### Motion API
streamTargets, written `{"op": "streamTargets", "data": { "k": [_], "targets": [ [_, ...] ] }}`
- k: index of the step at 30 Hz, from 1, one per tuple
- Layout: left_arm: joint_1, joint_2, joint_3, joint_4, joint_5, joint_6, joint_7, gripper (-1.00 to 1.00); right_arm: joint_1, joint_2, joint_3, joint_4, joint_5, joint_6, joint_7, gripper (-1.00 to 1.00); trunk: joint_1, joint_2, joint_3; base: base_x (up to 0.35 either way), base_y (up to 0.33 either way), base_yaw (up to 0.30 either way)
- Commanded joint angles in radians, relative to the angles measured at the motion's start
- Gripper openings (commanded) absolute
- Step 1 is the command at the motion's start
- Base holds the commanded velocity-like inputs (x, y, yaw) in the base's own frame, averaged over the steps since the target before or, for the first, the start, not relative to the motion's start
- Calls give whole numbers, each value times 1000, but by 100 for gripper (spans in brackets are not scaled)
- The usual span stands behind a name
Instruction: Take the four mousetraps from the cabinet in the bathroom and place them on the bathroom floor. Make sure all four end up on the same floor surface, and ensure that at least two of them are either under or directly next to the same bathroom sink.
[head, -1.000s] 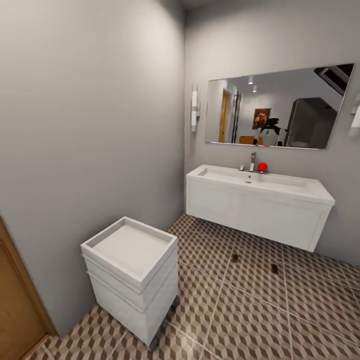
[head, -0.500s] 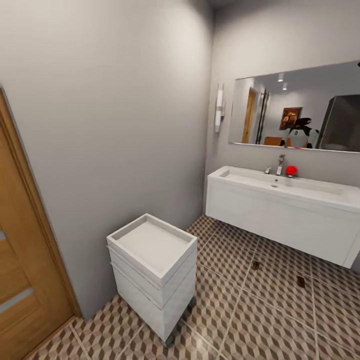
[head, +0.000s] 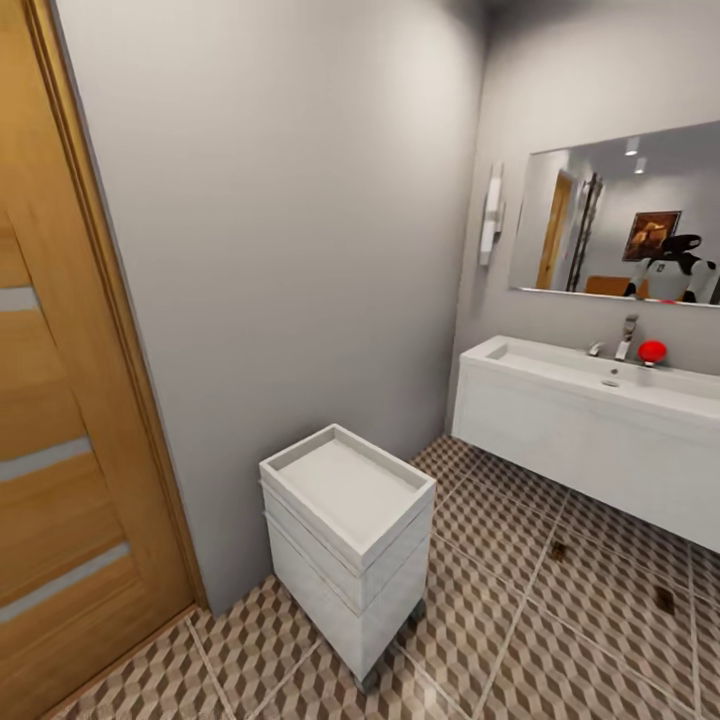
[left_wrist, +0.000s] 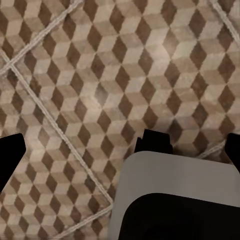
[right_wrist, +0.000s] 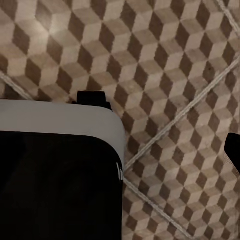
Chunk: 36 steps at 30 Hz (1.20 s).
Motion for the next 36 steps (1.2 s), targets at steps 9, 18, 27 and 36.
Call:
{"op": "streamTargets", "data": {
  "k": [9,18,27,36],
  "targets": [
    [-1,0,3,1,8,-3,-1,100,-1,0,1,3,5,-5,-4,100,0,-1,-1,0,0,284],
    [0,0,4,1,10,-3,-1,100,-1,0,1,3,4,-5,-4,100,0,-1,-1,0,0,284],
    [-1,0,4,1,8,-3,0,100,-1,0,1,3,4,-6,-4,100,0,-1,-1,0,0,284],
    [-1,0,4,1,8,-3,0,100,-1,0,1,3,4,-4,-4,100,0,-1,-1,0,0,284]
  ]
}}
